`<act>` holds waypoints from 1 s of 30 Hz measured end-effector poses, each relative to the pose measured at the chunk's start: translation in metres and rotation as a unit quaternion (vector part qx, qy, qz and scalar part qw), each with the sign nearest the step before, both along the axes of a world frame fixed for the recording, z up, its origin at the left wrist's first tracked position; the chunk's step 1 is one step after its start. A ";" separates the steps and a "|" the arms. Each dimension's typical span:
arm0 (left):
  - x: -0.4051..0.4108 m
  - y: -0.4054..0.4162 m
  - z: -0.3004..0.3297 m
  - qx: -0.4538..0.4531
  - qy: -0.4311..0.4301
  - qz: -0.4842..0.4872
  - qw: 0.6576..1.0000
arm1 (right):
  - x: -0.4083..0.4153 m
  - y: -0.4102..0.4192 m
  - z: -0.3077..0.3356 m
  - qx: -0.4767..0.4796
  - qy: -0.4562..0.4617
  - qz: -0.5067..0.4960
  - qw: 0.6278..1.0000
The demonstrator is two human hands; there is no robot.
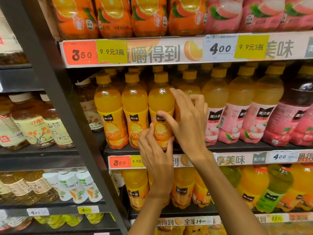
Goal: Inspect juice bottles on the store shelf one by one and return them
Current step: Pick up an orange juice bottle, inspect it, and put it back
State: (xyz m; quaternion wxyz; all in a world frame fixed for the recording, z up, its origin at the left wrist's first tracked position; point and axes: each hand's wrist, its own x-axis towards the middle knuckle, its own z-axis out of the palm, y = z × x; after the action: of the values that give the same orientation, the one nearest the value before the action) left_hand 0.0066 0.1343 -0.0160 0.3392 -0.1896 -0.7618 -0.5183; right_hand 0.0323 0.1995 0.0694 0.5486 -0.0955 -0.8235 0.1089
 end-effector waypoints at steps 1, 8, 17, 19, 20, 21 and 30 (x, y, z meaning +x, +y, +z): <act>0.000 0.001 0.001 -0.006 -0.003 0.004 1.000 | -0.001 0.001 0.000 0.005 -0.002 -0.008 1.000; -0.002 0.010 0.007 -0.055 -0.035 0.023 0.998 | -0.005 0.000 0.001 0.016 0.017 -0.026 0.999; 0.007 0.004 0.008 -0.039 -0.024 -0.019 0.999 | 0.003 0.030 0.011 0.008 0.000 -0.202 0.979; 0.008 0.003 0.006 -0.031 -0.006 -0.022 0.999 | 0.003 0.031 0.008 0.034 -0.020 -0.205 0.978; 0.009 0.003 0.006 -0.028 -0.006 -0.023 0.999 | 0.003 0.031 0.007 0.040 -0.017 -0.201 0.979; 0.009 0.003 0.006 -0.026 -0.009 -0.025 0.999 | 0.004 0.030 0.007 0.040 -0.010 -0.194 0.980; 0.017 -0.004 0.005 -0.070 -0.012 -0.117 0.991 | 0.030 0.020 0.000 -0.149 0.079 0.133 0.977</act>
State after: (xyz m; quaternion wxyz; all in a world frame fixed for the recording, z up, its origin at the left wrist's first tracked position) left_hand 0.0237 0.1307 -0.0113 0.2530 -0.2949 -0.7726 -0.5021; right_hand 0.0619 0.2199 0.0698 0.5718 -0.0564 -0.7577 0.3094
